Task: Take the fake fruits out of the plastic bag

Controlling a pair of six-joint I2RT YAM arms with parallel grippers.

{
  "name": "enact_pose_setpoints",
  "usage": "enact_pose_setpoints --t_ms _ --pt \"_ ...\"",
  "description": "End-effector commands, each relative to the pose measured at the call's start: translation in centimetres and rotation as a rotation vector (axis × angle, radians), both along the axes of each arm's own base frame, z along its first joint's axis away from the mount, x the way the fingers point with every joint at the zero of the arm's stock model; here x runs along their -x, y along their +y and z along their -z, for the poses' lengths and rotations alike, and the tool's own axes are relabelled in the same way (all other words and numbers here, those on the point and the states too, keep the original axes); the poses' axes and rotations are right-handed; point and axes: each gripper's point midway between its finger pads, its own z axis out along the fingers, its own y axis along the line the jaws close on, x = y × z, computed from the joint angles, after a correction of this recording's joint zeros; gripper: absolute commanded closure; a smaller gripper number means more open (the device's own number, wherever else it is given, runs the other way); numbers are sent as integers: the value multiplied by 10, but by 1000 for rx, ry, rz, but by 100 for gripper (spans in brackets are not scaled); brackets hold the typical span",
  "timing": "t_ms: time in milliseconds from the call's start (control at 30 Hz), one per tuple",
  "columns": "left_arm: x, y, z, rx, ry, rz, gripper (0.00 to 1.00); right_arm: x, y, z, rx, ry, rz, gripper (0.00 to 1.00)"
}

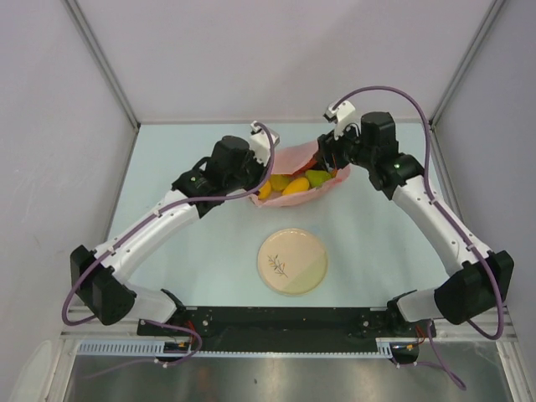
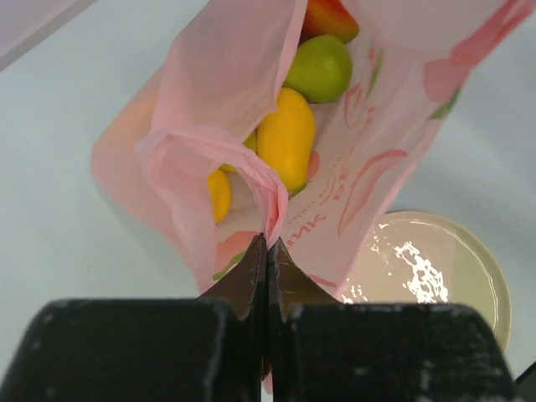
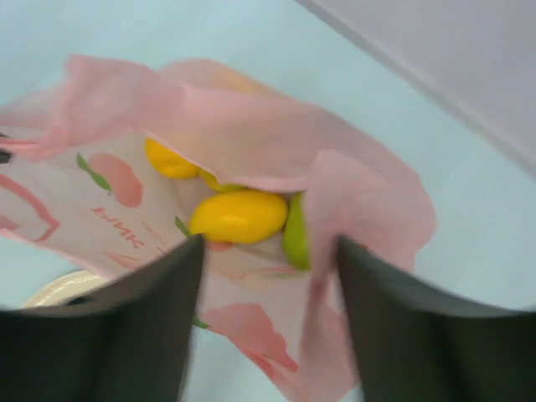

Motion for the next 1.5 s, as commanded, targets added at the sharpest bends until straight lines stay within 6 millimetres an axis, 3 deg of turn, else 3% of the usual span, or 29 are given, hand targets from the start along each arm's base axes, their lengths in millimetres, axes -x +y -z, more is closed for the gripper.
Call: enact_pose_setpoints --t_ms 0,33,67,167,267,367,500,600,667,700,733,800,833,867,933,1000,1067,1167,1200,1300,1400,1467 --pt "-18 15 6 61 25 -216 100 0 36 3 -14 -26 -193 49" --pt "-22 23 8 56 23 -263 100 -7 41 34 17 39 -213 54" --pt "-21 26 5 69 23 -280 100 -7 44 50 39 73 -236 63" --pt "-21 36 2 83 31 -317 100 -12 45 105 162 141 -295 72" --pt "-23 40 1 96 21 -335 100 -4 37 144 237 209 -294 71" --pt "-23 44 -3 89 -5 -328 100 5 20 164 325 240 -229 67" --pt "-19 53 -2 84 -10 -337 100 -11 -26 148 378 208 -20 67" --pt "-12 55 13 72 18 -327 100 -24 -70 131 387 189 136 64" --pt "-6 56 25 73 48 -330 100 -24 -87 118 379 172 181 54" --pt "-4 55 27 76 55 -325 100 -21 -87 100 359 131 179 48" --pt "-2 53 29 86 68 -318 100 -16 -84 89 348 109 162 35" --pt "-1 52 28 100 76 -319 100 -4 -55 59 305 29 59 23" --pt "-1 50 25 112 74 -315 100 5 -44 30 265 -51 22 15" --pt "-3 49 19 122 61 -315 100 19 -20 15 237 -101 -55 11" --pt "-7 49 12 123 38 -321 100 35 8 -13 152 -178 -151 1" --pt "-13 48 2 127 11 -321 100 45 28 -21 60 -163 -191 0" --pt "-15 46 -4 135 -2 -320 100 43 44 -10 37 -126 -240 10" --pt "-14 45 -16 153 -16 -307 100 36 60 19 80 -93 -302 31" --pt "-14 45 -19 151 -25 -302 100 33 63 23 108 -115 -331 44" --pt "-16 48 -29 145 -62 -301 100 27 69 45 195 -135 -413 62" --pt "-20 48 -45 148 -110 -286 100 21 70 73 275 -120 -472 76" --pt "-20 46 -50 149 -126 -266 100 17 71 93 311 -90 -490 78"
